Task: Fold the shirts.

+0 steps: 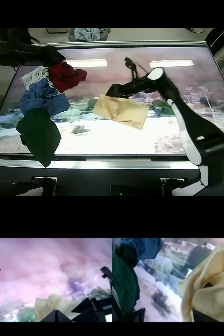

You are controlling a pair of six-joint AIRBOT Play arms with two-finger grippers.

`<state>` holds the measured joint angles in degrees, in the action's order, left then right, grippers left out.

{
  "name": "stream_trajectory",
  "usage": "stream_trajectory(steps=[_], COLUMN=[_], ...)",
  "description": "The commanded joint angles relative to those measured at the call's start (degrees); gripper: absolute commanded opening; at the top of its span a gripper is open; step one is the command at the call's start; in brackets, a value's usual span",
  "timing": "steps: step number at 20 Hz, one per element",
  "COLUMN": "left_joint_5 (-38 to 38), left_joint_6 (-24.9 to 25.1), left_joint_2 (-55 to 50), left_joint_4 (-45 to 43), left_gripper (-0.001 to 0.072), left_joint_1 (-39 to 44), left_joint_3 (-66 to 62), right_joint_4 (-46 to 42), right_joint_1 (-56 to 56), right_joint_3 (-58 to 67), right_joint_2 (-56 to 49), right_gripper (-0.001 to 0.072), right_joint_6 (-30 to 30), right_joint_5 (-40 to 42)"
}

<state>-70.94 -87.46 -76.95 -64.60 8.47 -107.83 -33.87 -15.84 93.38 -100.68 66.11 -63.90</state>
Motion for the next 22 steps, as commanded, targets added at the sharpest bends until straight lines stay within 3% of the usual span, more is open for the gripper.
stream_trajectory(steps=[1,4,8,9,11,14,17,19,21,22], left_joint_5=[-1.2,-1.3,-1.3,-1.3,-1.3,-1.3,-1.3,-1.3,-1.3,-1.3], left_joint_6=[0.1,0.8,1.6,1.6,1.5,1.5,1.5,1.5,1.5,1.5], left_joint_2=[4.0,3.7,2.9,2.8,2.8,2.8,2.8,2.8,2.8,2.8], left_joint_4=[-1.0,-1.1,-1.2,-1.3,-1.5,-1.5,-1.5,-1.5,-1.5,-1.5], left_gripper=[0.0023,0.0023,0.0023,0.0023,0.0023,0.0023,0.0023,0.0023,0.0023,0.0023], left_joint_1=[-1.2,-1.3,-1.3,-1.3,-1.3,-1.2,-1.2,-1.2,-1.3,-1.2], left_joint_3=[0.0,0.1,0.1,0.1,0.2,0.2,0.2,0.2,0.2,0.2], right_joint_4=[4.5,-6.8,-36.7,-39.2,-33.2,-16.5,-13.0,-9.8,-7.1,-5.5], right_joint_1=[0.1,8.9,22.4,24.2,25.6,23.6,20.4,19.2,18.8,18.8], right_joint_3=[0.1,0.1,-0.6,-2.9,-11.5,-23.0,-26.8,-26.8,-26.7,-26.7], right_joint_2=[-3.1,1.1,4.9,4.9,5.2,4.9,3.1,2.0,2.0,2.0], right_gripper=[0.0691,0.0691,0.0665,0.0664,0.0664,0.0665,0.0645,0.0557,0.0407,0.0386], right_joint_6=[-2.5,-1.6,3.1,3.1,2.4,-0.3,-0.3,-0.7,-2.2,-3.1], right_joint_5=[2.7,-4.4,-23.2,-25.9,-23.2,-10.1,-2.5,0.5,3.7,4.1])
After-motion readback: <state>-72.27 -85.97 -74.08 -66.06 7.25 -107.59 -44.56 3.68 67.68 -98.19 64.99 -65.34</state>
